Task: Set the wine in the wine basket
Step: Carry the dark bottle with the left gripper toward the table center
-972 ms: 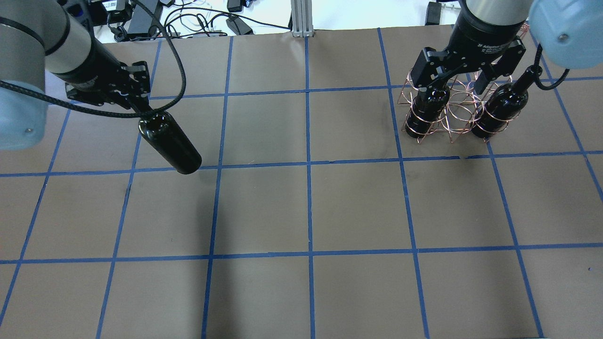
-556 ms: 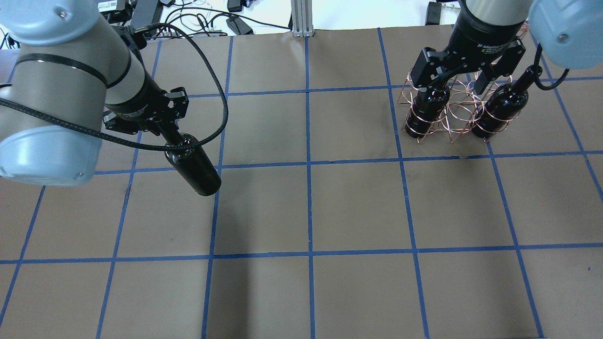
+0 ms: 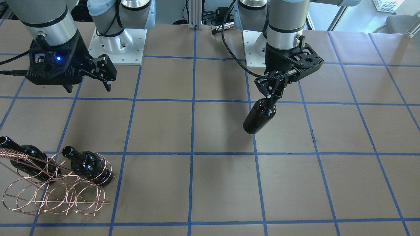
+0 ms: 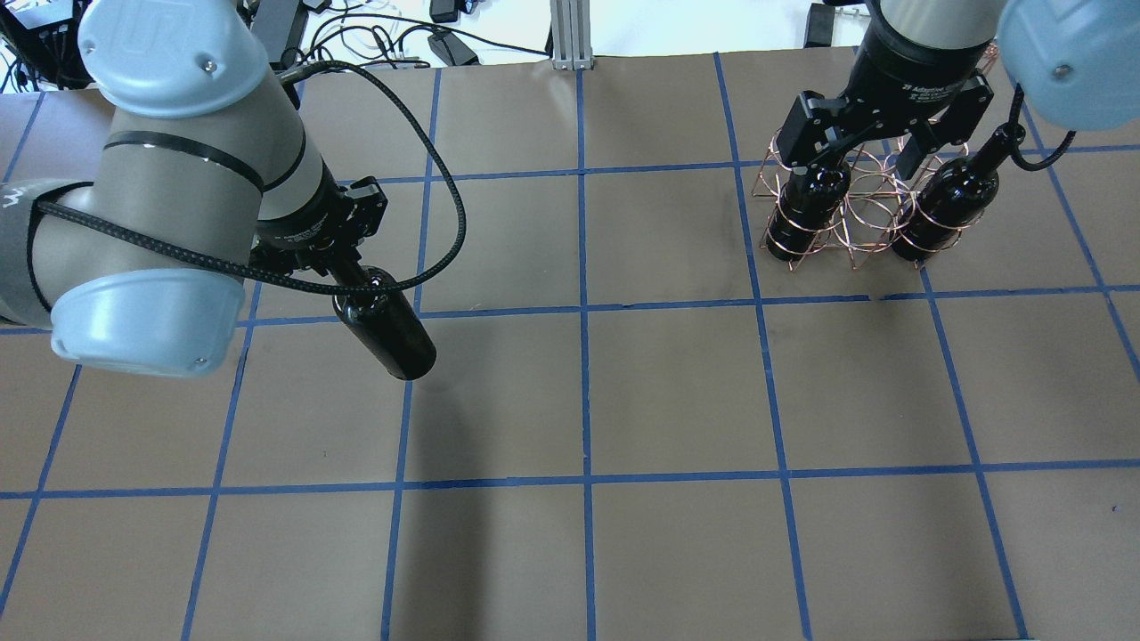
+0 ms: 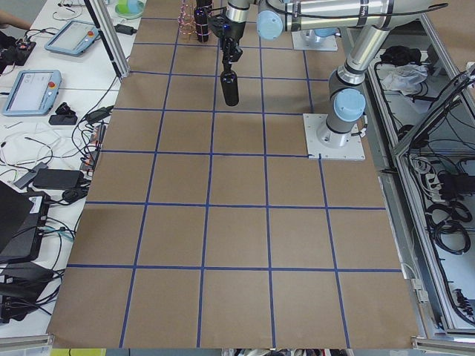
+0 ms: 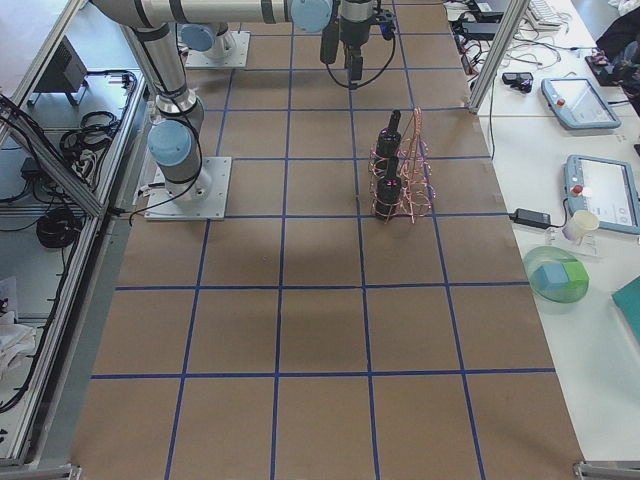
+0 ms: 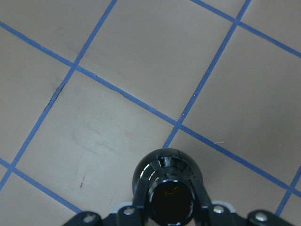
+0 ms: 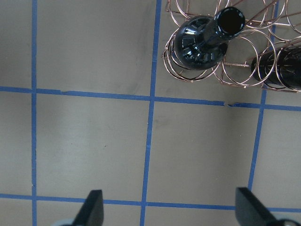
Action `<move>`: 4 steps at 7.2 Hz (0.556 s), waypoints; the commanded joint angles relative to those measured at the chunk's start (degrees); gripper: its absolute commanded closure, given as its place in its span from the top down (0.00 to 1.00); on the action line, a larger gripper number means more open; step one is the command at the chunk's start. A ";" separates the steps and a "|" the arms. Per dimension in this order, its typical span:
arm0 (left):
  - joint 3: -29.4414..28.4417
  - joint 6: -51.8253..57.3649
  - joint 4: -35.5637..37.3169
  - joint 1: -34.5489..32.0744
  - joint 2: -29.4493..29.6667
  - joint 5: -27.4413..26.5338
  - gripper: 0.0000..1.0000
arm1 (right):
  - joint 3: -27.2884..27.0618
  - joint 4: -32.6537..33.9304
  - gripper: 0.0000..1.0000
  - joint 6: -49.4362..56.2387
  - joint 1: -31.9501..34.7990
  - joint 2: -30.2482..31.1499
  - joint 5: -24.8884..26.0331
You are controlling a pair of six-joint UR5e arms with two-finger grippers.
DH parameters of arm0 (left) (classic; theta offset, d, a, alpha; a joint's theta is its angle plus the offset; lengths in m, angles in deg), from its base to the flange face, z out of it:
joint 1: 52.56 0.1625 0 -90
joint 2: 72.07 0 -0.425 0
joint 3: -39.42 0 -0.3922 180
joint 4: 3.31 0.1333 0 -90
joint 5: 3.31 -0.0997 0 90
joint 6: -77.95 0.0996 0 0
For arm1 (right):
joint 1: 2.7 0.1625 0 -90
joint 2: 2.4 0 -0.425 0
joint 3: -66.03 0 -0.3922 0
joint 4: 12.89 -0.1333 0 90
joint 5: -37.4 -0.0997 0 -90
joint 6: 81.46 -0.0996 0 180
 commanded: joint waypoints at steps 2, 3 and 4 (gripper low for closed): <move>0.73 -5.35 0.26 -0.23 0.87 -0.37 0.15 | 0.00 0.00 1.00 0.04 0.00 0.00 0.06; 0.73 -8.58 1.22 -0.41 1.22 -0.29 0.15 | 0.00 0.00 1.00 0.04 0.00 0.00 0.07; 0.73 -10.26 1.23 -1.71 1.74 -0.46 0.15 | 0.00 0.00 1.00 0.04 0.00 0.00 -0.02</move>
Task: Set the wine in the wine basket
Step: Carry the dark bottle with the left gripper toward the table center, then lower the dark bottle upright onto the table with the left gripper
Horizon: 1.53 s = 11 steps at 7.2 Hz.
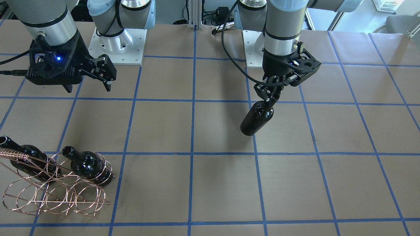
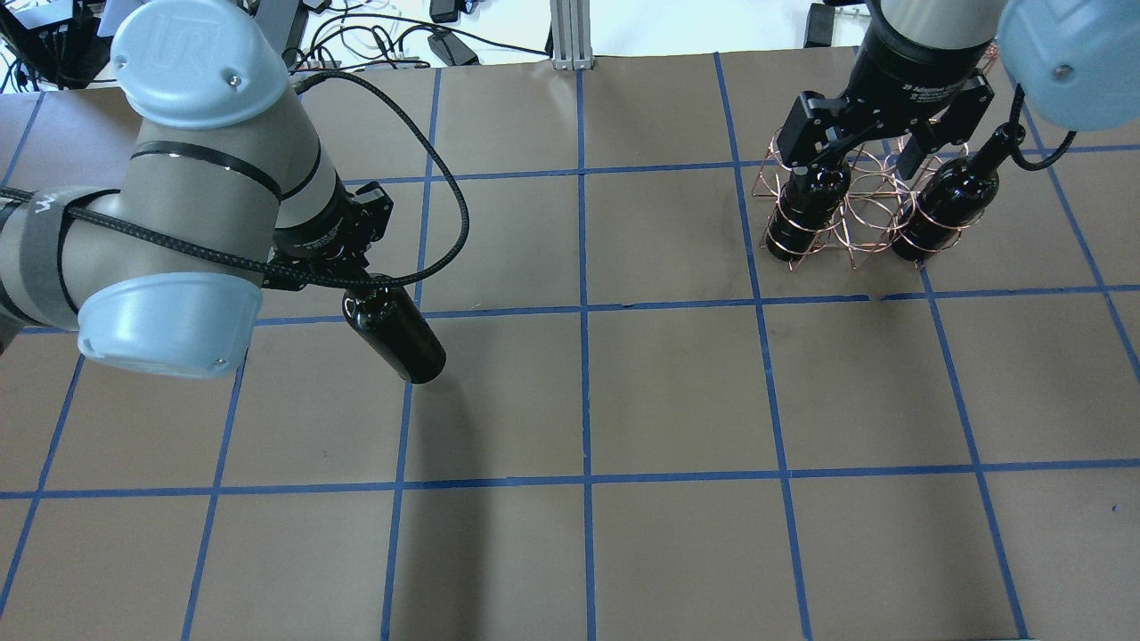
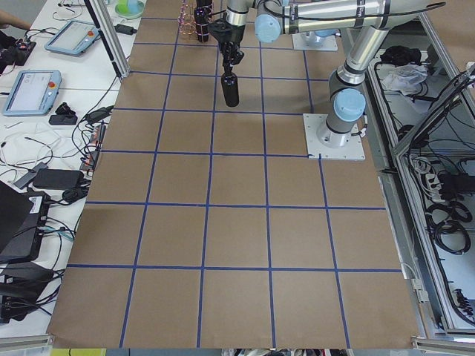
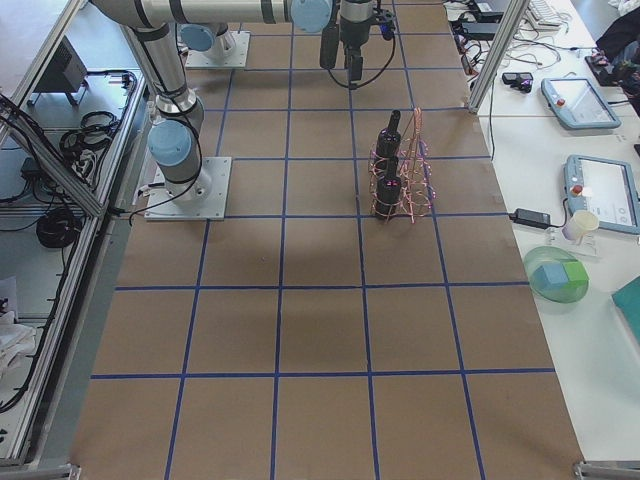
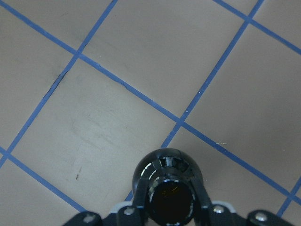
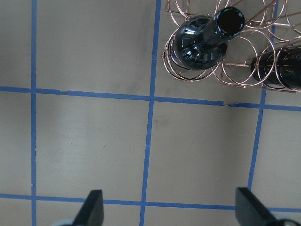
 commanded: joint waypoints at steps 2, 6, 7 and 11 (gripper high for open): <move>0.21 -2.62 0.61 -2.12 0.81 -1.03 0.15 | 0.00 0.00 1.00 -0.08 0.00 0.00 -0.06; 1.26 -2.00 0.52 -2.12 0.55 -4.11 0.15 | 0.00 -0.09 1.00 0.09 0.00 0.00 0.03; 1.35 -2.44 0.52 -2.21 0.55 -3.76 0.15 | 0.00 -0.09 1.00 0.00 0.00 0.00 0.03; 1.53 -2.53 0.52 -2.21 0.55 -3.49 0.15 | 0.00 0.00 1.00 0.26 -0.09 0.00 0.11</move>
